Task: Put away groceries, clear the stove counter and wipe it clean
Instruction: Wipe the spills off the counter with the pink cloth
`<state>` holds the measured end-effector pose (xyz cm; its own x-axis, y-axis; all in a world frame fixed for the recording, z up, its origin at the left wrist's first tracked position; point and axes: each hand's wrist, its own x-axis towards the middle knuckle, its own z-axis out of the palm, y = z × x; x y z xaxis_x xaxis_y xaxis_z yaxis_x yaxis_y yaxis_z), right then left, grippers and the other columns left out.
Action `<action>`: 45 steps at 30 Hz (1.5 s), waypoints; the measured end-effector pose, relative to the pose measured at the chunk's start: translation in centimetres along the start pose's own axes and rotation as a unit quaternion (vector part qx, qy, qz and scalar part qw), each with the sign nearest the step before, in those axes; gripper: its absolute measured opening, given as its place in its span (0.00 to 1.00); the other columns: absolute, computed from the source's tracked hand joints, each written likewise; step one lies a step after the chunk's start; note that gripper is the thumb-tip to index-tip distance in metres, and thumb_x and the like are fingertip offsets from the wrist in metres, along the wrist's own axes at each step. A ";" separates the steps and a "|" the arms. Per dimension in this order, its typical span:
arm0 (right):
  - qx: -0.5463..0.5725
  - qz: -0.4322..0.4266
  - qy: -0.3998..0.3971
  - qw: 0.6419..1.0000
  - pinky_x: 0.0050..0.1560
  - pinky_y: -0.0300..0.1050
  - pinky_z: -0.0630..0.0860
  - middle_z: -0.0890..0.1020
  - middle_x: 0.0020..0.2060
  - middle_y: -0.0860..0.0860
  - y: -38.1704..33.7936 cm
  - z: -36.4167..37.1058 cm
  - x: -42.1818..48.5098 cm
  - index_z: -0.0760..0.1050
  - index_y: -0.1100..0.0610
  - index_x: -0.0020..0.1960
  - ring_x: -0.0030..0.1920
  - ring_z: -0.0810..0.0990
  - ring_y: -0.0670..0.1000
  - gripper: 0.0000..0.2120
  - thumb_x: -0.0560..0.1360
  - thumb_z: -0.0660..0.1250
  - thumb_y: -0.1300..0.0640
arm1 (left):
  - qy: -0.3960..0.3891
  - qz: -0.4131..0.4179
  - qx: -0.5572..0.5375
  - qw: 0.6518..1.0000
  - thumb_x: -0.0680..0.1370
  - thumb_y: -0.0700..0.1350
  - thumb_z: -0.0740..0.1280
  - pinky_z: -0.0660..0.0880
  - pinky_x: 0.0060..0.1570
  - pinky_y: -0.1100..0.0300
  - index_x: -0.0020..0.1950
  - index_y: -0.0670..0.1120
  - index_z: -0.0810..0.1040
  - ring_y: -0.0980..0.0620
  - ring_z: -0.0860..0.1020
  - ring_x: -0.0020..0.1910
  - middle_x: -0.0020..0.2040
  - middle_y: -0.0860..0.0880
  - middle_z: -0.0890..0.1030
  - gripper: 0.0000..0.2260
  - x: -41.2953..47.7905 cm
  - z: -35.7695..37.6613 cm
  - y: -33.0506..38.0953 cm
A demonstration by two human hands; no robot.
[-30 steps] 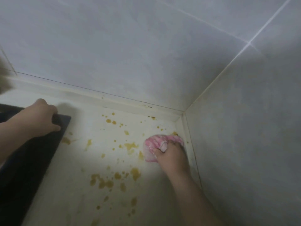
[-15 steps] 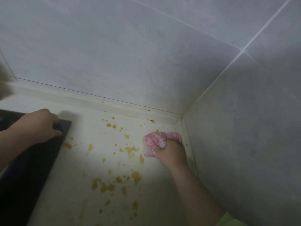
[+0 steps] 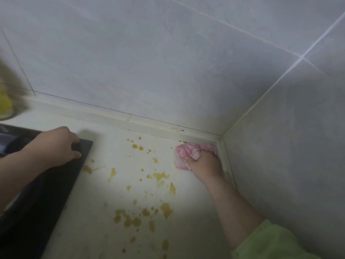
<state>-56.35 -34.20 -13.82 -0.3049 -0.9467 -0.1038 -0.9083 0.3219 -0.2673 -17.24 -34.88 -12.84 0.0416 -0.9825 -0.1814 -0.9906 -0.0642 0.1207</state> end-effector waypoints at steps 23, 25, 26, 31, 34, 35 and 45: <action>-0.032 -0.068 -0.042 0.996 0.48 0.45 0.77 0.82 0.51 0.56 -10.7 3.0 0.0 0.79 0.57 0.55 0.52 0.80 0.56 0.25 0.72 0.64 0.36 | -0.007 -0.001 0.019 1.000 0.71 0.53 0.72 0.73 0.46 0.58 0.59 0.48 0.80 0.48 0.77 0.49 0.49 0.50 0.73 0.19 -0.5 -0.6 0.8; -0.030 -0.061 -0.059 0.996 0.47 0.43 0.77 0.82 0.48 0.55 -10.5 2.5 0.3 0.79 0.58 0.53 0.49 0.81 0.55 0.23 0.73 0.65 0.38 | -0.006 0.001 0.013 1.000 0.70 0.54 0.73 0.70 0.44 0.58 0.60 0.48 0.79 0.48 0.76 0.49 0.46 0.51 0.71 0.21 -0.5 -0.6 0.7; -0.028 -0.058 -0.065 0.996 0.46 0.43 0.78 0.83 0.47 0.54 -10.3 2.1 0.5 0.78 0.58 0.51 0.48 0.82 0.55 0.22 0.73 0.66 0.39 | -0.005 0.001 0.010 1.000 0.70 0.54 0.73 0.69 0.43 0.58 0.61 0.48 0.79 0.49 0.76 0.50 0.46 0.52 0.71 0.21 -0.5 -0.6 0.7; -0.019 -0.051 -0.044 0.998 0.43 0.40 0.71 0.83 0.51 0.55 -8.9 1.3 1.0 0.79 0.58 0.55 0.54 0.81 0.55 0.25 0.71 0.68 0.39 | -0.002 0.010 0.007 1.000 0.70 0.54 0.72 0.70 0.43 0.59 0.60 0.48 0.79 0.48 0.76 0.49 0.46 0.51 0.71 0.21 -0.8 -0.7 0.4; -0.019 -0.028 -0.016 0.999 0.41 0.40 0.71 0.84 0.50 0.55 -7.1 0.8 1.5 0.80 0.57 0.54 0.52 0.82 0.55 0.28 0.68 0.67 0.35 | -0.002 0.014 0.002 1.000 0.71 0.55 0.72 0.71 0.45 0.58 0.59 0.48 0.79 0.48 0.77 0.50 0.50 0.50 0.75 0.20 -1.1 -1.0 0.4; -0.017 -0.020 -0.010 1.000 0.41 0.41 0.71 0.84 0.50 0.55 -6.5 0.6 1.5 0.81 0.57 0.53 0.51 0.82 0.56 0.30 0.67 0.67 0.33 | -0.001 0.013 -0.002 1.000 0.71 0.54 0.72 0.71 0.46 0.58 0.59 0.47 0.79 0.48 0.77 0.50 0.51 0.49 0.76 0.20 -1.2 -1.1 0.5; -0.012 -0.027 0.011 0.999 0.37 0.40 0.67 0.84 0.42 0.54 -4.9 0.5 1.4 0.82 0.57 0.47 0.45 0.83 0.55 0.23 0.71 0.66 0.36 | -0.009 0.001 -0.002 1.000 0.71 0.53 0.71 0.75 0.51 0.55 0.57 0.47 0.80 0.46 0.77 0.52 0.53 0.47 0.75 0.17 -1.6 -1.5 1.1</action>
<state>-52.23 -37.11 -13.12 -0.2611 -0.9629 -0.0680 -0.9301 0.2698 -0.2493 -18.19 -33.66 -10.92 0.0382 -0.9794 -0.1982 -0.9902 -0.0638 0.1243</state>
